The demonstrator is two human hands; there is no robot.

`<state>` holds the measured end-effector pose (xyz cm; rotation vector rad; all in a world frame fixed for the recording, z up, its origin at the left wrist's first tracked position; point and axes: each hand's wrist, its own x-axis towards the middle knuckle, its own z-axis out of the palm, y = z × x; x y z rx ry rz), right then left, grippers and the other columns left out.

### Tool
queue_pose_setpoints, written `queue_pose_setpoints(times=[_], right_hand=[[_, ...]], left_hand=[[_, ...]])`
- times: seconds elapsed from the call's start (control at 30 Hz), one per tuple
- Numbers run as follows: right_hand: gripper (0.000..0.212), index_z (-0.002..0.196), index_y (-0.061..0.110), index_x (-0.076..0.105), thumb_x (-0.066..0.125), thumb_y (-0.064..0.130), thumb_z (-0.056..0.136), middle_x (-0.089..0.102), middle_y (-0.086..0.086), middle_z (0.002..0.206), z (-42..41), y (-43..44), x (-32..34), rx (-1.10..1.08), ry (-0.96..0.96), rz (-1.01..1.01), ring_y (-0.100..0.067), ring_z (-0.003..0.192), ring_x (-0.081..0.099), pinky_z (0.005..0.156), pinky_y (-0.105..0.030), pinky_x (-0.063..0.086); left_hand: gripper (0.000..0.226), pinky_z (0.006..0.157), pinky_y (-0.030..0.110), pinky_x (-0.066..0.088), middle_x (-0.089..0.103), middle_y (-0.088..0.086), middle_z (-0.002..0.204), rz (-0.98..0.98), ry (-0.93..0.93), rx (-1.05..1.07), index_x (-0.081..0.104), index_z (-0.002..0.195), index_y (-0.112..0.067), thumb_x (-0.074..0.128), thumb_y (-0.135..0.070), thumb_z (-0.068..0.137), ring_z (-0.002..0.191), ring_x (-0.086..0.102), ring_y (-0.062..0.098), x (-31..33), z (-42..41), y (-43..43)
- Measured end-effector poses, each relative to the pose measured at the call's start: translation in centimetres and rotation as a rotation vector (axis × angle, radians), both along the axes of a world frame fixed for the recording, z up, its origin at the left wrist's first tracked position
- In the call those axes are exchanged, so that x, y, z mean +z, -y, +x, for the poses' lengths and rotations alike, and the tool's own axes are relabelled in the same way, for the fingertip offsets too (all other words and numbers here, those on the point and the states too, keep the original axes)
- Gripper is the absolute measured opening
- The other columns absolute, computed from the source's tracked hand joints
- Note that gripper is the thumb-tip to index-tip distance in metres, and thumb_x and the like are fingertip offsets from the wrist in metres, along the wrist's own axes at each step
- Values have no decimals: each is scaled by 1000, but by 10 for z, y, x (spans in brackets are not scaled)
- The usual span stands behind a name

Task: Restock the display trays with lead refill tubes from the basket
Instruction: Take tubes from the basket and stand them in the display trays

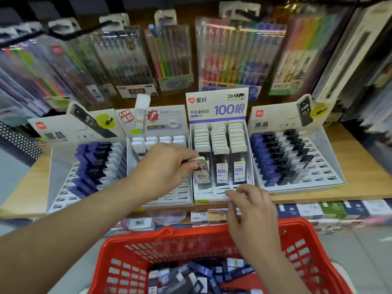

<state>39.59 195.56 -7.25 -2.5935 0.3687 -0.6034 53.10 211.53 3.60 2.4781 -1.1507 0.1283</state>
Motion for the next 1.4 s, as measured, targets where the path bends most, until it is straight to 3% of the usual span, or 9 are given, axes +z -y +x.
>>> queue_pose_setpoints(times=[0.23, 0.33, 0.57, 0.8, 1.0, 1.13, 1.27, 1.33, 1.4], right_hand=[[37, 107, 29, 74, 80, 17, 72, 62, -3, 113, -1, -12, -3, 38, -51, -63, -21, 110, 43, 83, -48, 49], [37, 109, 30, 73, 77, 17, 74, 61, -2, 117, 0, -10, -5, 53, -73, -68, -22, 113, 46, 87, -49, 48], [36, 106, 30, 75, 56, 23, 76, 62, -1, 112, 2, -8, -6, 60, -11, -86, -20, 110, 45, 85, -46, 47], [42, 114, 25, 72, 55, 17, 76, 61, -6, 118, -1, -8, -11, 89, 0, -72, -24, 114, 44, 86, -49, 48], [49, 119, 23, 69, 71, 7, 72, 59, -6, 121, -3, -7, -10, 120, -38, -84, -23, 115, 42, 88, -48, 49], [56, 125, 22, 64, 72, 4, 72, 57, -6, 126, -9, -6, -4, 111, -51, -52, -24, 119, 44, 91, -48, 51], [47, 121, 16, 64, 64, -1, 77, 57, -3, 115, -23, 2, 7, 149, 57, 55, -18, 104, 52, 82, -36, 54], [37, 116, 15, 66, 54, 6, 82, 59, 0, 105, -35, 7, 7, 252, 54, 70, -15, 90, 58, 70, -28, 53], [31, 107, 17, 66, 46, 16, 84, 61, 2, 95, -49, 8, 0, 338, -37, 47, -17, 76, 62, 60, -30, 53]], left_hand=[[16, 61, 33, 42, 64, 0, 69, 62, 79, 0, 67, 82, -11, 61, -24, 89, 69, 57, 21, 1, 5, 2], [21, 62, 34, 43, 65, 2, 72, 109, 118, -27, 64, 80, -12, 55, -28, 90, 72, 58, 26, 3, 7, 4], [21, 64, 35, 41, 62, 2, 73, 178, 69, -102, 63, 79, -13, 57, -28, 92, 74, 56, 24, 3, 2, 14], [11, 60, 31, 42, 66, 6, 77, 48, 193, -43, 69, 88, -11, 64, -21, 87, 73, 62, 28, -13, 5, 14], [21, 76, 35, 48, 68, 8, 94, -24, 166, 57, 71, 103, -11, 70, -18, 83, 88, 63, 28, -17, 7, 20], [22, 63, 37, 50, 66, 10, 89, 99, 282, 31, 67, 96, -9, 76, -18, 77, 81, 63, 34, -12, 7, 20], [34, 54, 35, 48, 58, 8, 99, 155, 385, 79, 61, 102, -13, 76, -30, 77, 88, 59, 29, -4, 1, 13], [26, 51, 33, 46, 57, 7, 93, 31, 383, 139, 60, 98, -13, 71, -29, 81, 79, 59, 28, -6, -13, 9], [15, 47, 33, 45, 57, 5, 85, 3, 379, 80, 60, 92, -14, 58, -28, 88, 68, 59, 29, -18, -39, 4]])
